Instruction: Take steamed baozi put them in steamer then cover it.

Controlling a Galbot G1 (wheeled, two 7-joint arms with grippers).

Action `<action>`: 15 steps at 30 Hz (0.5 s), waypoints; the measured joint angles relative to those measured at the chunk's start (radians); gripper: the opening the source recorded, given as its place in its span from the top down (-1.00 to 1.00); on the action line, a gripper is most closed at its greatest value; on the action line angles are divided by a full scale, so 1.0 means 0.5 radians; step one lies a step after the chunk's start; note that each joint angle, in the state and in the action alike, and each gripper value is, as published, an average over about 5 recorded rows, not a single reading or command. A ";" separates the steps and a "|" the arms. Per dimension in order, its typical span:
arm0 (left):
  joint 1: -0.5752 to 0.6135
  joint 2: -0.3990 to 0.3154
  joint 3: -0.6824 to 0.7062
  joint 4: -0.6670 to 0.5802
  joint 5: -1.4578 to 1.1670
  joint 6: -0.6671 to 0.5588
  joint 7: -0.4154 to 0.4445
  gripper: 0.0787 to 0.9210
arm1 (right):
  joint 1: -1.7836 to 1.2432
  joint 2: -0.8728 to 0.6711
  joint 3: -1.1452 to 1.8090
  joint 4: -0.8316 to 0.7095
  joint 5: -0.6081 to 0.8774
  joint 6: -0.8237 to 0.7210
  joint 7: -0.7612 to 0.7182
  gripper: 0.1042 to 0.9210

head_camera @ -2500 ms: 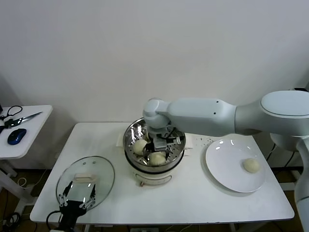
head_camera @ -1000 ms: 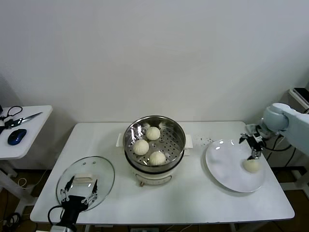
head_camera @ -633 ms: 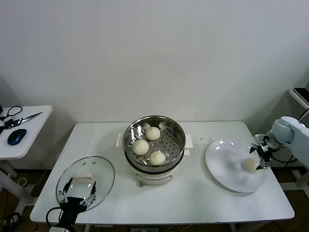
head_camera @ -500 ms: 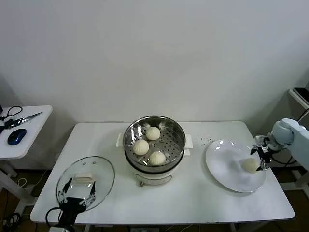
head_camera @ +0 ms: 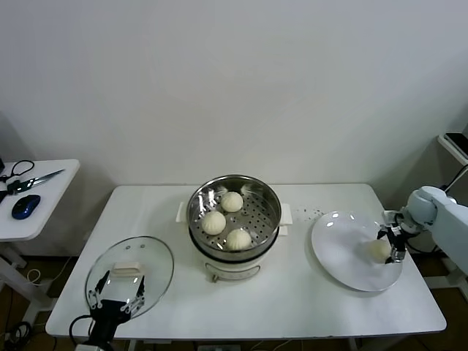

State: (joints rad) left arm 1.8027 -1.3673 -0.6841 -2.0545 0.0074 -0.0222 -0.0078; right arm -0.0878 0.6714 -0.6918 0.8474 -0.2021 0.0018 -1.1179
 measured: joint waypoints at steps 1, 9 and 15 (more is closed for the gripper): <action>0.000 0.000 0.001 -0.001 0.001 0.000 0.000 -0.77 | 0.000 0.003 0.005 -0.005 -0.002 0.003 -0.002 -0.57; 0.013 -0.003 0.005 -0.005 0.013 0.000 -0.003 -0.77 | 0.029 -0.002 -0.012 -0.008 0.036 0.008 -0.012 -0.39; 0.016 -0.004 0.012 -0.010 0.017 0.000 -0.005 -0.77 | 0.207 -0.026 -0.196 0.042 0.226 -0.036 -0.011 -0.40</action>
State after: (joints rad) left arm 1.8108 -1.3694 -0.6779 -2.0596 0.0159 -0.0222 -0.0103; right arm 0.0159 0.6584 -0.7898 0.8686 -0.0889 -0.0165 -1.1236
